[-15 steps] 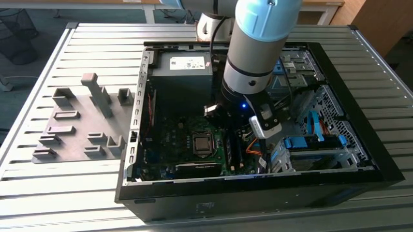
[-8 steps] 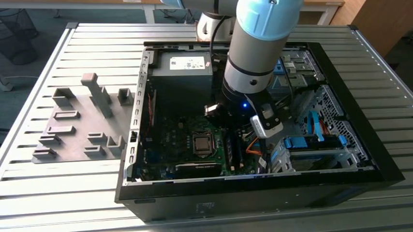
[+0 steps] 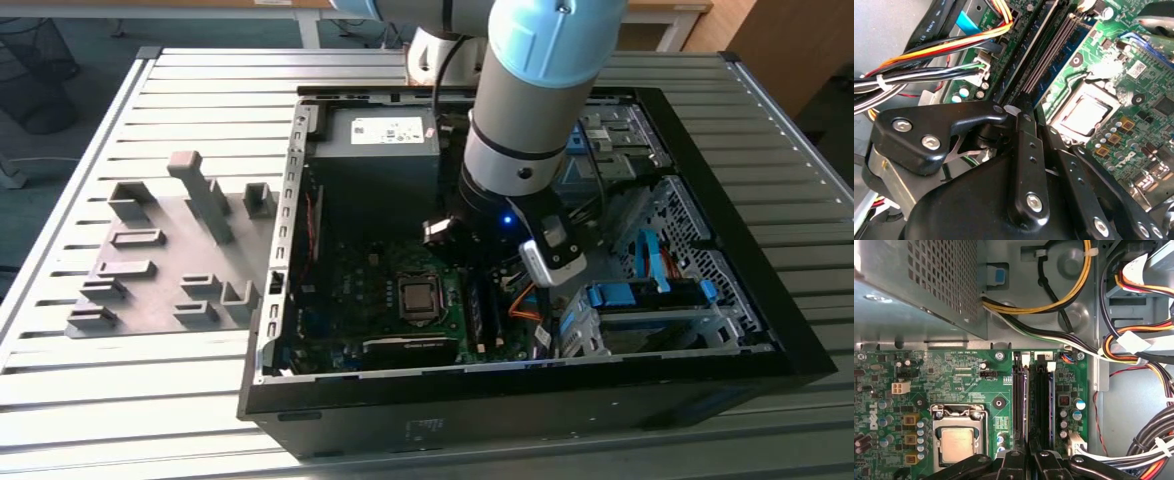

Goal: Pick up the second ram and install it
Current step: 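Press down the second ram until it locks into place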

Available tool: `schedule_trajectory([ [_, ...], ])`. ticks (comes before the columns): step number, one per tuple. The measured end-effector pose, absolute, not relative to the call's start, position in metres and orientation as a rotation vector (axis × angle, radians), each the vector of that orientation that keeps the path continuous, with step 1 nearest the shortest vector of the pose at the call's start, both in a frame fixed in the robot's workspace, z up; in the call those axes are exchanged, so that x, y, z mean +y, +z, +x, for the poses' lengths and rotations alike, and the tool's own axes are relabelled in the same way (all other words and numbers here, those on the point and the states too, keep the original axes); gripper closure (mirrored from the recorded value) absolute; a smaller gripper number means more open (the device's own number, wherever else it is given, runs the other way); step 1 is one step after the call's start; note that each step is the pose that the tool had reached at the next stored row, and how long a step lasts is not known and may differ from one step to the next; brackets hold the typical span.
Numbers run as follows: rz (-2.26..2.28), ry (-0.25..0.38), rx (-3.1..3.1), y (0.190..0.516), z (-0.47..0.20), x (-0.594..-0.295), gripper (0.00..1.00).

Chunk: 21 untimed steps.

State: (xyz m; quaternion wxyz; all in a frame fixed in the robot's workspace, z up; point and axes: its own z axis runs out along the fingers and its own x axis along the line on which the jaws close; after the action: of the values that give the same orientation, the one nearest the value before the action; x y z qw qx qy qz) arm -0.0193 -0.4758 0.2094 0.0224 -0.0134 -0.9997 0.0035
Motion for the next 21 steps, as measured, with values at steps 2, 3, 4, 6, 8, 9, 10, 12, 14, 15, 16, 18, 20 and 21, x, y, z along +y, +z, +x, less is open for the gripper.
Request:
schedule_trajectory([
  [2, -0.040, 0.011, -3.096, 0.2092, -0.0193, -0.4758, 0.86],
  [3, -0.040, 0.013, -3.096, 0.2092, -0.0192, -0.4758, 0.86],
  [4, -0.040, 0.013, -3.096, 0.2092, -0.0192, -0.4758, 0.86],
  [6, -0.040, 0.013, -3.097, 0.2093, -0.0192, -0.4758, 0.86],
  [8, -0.040, 0.013, -3.097, 0.2103, -0.0192, -0.4757, 0.86],
  [9, -0.039, 0.013, -3.097, 0.2107, -0.0192, -0.4757, 0.86],
  [10, -0.038, 0.013, -3.097, 0.2108, -0.0192, -0.4757, 0.86],
  [12, -0.033, 0.013, -3.097, 0.2108, -0.0192, -0.4757, 0.86],
  [14, -0.021, 0.014, -3.097, 0.2109, -0.0192, -0.4757, 0.86],
  [15, -0.016, 0.014, -3.097, 0.2109, -0.0192, -0.4757, 0.86],
  [16, -0.013, 0.014, -3.097, 0.2109, -0.0192, -0.4757, 0.86],
  [18, -0.013, 0.014, -3.097, 0.2102, -0.0192, -0.4757, 0.86],
  [20, -0.012, 0.014, -3.097, 0.2092, -0.0192, -0.4757, 0.86],
  [21, -0.012, 0.014, -3.097, 0.2086, -0.0192, -0.4757, 0.86],
])
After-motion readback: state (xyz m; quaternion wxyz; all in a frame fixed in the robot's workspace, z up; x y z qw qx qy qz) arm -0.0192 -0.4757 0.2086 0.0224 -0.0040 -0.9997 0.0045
